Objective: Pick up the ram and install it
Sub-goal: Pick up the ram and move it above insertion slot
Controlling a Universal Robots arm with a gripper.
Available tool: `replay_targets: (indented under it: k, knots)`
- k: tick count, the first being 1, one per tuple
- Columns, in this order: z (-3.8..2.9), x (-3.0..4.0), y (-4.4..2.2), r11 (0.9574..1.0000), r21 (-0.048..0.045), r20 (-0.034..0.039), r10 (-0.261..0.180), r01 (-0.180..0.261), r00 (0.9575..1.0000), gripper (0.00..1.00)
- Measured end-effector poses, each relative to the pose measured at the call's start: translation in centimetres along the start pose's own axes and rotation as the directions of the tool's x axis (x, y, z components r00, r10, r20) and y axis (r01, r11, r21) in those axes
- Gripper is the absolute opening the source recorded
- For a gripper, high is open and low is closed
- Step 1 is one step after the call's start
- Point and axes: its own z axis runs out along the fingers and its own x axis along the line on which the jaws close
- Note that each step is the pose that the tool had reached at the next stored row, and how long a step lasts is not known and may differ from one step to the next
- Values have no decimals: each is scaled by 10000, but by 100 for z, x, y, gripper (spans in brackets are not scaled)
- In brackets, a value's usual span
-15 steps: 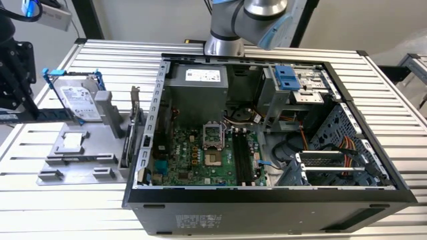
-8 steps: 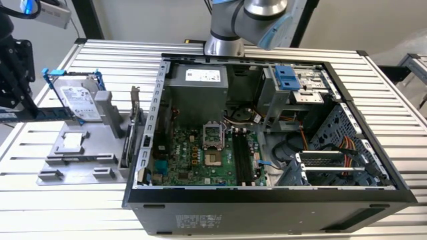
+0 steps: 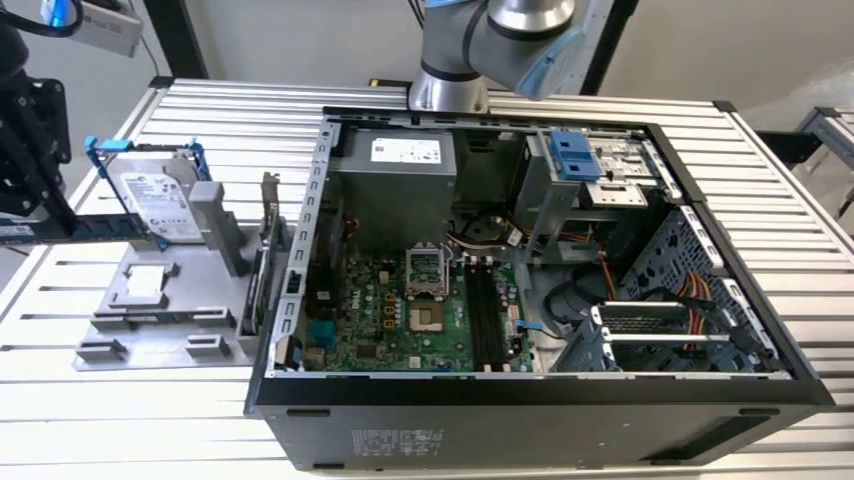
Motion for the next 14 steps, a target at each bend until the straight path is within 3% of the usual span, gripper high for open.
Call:
replay_targets:
  k: [14]
  knots:
    - [-3, 8, -121, 10000, 2, 2, 2, -2, 10000, 0]
